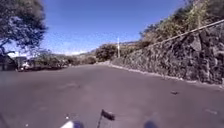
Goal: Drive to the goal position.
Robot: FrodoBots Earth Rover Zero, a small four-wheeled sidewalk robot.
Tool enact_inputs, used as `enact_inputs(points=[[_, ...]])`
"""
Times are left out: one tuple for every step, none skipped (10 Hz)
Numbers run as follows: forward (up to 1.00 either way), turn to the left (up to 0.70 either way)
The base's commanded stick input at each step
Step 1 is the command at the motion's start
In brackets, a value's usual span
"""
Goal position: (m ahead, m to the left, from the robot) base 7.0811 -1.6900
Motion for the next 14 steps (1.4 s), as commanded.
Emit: enact_inputs(points=[[0.70, 0.00], [0.70, 0.00], [0.70, 0.00], [0.70, 0.00], [0.70, 0.00], [0.70, 0.00], [0.70, 0.00], [0.70, 0.00], [0.70, 0.00], [0.70, 0.00], [0.70, 0.00], [0.70, 0.00], [0.70, 0.00], [0.70, 0.00]])
